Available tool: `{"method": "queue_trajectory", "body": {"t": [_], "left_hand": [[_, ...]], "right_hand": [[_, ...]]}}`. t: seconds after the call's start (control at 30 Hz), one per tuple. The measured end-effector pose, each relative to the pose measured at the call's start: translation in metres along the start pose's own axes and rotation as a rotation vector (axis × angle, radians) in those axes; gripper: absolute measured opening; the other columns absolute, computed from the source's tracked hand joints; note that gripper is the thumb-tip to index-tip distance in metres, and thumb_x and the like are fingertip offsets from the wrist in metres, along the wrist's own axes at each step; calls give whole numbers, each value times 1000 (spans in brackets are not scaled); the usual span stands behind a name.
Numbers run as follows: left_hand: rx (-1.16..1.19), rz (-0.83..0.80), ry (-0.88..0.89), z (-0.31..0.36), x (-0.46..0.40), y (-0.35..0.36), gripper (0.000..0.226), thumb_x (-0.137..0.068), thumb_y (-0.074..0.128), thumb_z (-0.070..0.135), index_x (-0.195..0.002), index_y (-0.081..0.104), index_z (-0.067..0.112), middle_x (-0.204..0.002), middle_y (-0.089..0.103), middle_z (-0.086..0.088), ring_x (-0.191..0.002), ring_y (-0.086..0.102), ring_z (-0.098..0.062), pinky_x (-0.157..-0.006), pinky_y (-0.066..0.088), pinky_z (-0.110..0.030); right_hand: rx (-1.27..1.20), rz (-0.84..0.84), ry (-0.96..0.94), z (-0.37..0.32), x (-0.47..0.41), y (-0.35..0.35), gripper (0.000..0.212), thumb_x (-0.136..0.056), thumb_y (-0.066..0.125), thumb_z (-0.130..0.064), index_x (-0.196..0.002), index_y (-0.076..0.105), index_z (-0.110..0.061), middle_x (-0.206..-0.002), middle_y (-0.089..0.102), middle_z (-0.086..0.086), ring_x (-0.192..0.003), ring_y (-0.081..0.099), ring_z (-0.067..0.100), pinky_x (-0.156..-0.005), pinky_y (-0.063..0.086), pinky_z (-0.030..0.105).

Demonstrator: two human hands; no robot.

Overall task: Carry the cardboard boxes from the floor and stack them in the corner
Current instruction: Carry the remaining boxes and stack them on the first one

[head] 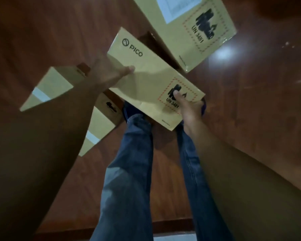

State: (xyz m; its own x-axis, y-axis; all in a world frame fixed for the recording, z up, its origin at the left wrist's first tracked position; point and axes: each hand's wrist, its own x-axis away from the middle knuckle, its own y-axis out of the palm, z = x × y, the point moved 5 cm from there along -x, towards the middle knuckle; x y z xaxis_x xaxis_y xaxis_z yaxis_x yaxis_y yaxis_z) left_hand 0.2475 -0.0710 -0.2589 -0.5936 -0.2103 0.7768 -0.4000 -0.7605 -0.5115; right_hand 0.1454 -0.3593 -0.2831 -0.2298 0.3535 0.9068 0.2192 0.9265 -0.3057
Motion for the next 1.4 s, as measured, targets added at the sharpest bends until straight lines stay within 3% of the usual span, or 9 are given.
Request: {"method": "queue_trajectory", "body": {"t": [0.33, 0.47, 0.63, 0.8, 0.97, 1.1, 1.2, 1.33, 1.4], "left_hand": [[89, 80, -97, 15, 122, -65, 102, -51, 79, 73, -128, 42, 17, -129, 59, -6, -115, 60, -30, -96, 51, -48], [213, 95, -45, 39, 222, -127, 84, -58, 82, 64, -119, 53, 14, -116, 65, 1, -102, 64, -21, -86, 54, -38], [295, 248, -15, 64, 348, -191, 76, -59, 79, 67, -106, 43, 20, -95, 57, 8, -91, 58, -18, -75, 43, -30], [448, 420, 20, 45, 457, -220, 83, -62, 62, 83, -118, 53, 22, -119, 61, -4, -110, 61, -26, -95, 51, -46], [742, 589, -205, -28, 551, -209, 89, -60, 39, 98, -101, 49, 19, -109, 57, -1, -99, 55, -26, -86, 46, -44], [879, 675, -252, -93, 607, -190, 59, -74, 62, 64, -99, 47, 13, -109, 62, -8, -88, 58, -25, -73, 44, -40], [916, 708, -146, -146, 643, -181, 38, -88, 66, 38, -115, 50, 16, -122, 61, -9, -95, 60, -24, -73, 45, -37], [912, 625, 39, -224, 682, -169, 51, -96, 62, 25, -145, 47, 25, -145, 48, 3, -126, 52, -21, -100, 48, -44], [890, 581, 53, -273, 700, -163, 48, -98, 60, 23, -145, 48, 26, -150, 46, -2, -124, 52, -19, -90, 52, -34]], "right_hand": [[28, 7, -30, -39, 145, -46, 71, -76, 83, -34, -133, 46, -12, -116, 69, 4, -100, 71, 23, -86, 58, 54], [80, 35, -115, -70, 257, -80, 64, -75, 83, -33, -122, 43, -16, -108, 63, -3, -93, 62, 10, -88, 53, 44], [55, -7, -283, -107, 370, -112, 55, -76, 83, -30, -117, 50, -14, -113, 70, 5, -99, 70, 25, -83, 58, 43], [66, -144, -447, -114, 452, -130, 55, -82, 58, -65, -117, 50, -24, -102, 73, 6, -86, 73, 28, -73, 61, 47], [48, -326, -493, -96, 503, -134, 64, -91, 44, -67, -121, 68, -16, -109, 75, 13, -97, 73, 32, -84, 59, 51], [294, -400, -509, -53, 526, -132, 46, -88, 65, -49, -120, 63, -17, -97, 76, 3, -79, 74, 18, -61, 57, 34], [477, -440, -548, -14, 544, -114, 58, -85, 71, -43, -131, 48, -18, -118, 64, 9, -96, 67, 26, -78, 58, 45], [673, -564, -679, 44, 575, -76, 61, -96, 61, -32, -152, 36, -32, -145, 51, 7, -104, 62, 21, -80, 55, 37], [770, -586, -717, 80, 591, -51, 55, -99, 56, -30, -151, 38, -34, -150, 48, 8, -105, 61, 20, -78, 55, 35]]}}
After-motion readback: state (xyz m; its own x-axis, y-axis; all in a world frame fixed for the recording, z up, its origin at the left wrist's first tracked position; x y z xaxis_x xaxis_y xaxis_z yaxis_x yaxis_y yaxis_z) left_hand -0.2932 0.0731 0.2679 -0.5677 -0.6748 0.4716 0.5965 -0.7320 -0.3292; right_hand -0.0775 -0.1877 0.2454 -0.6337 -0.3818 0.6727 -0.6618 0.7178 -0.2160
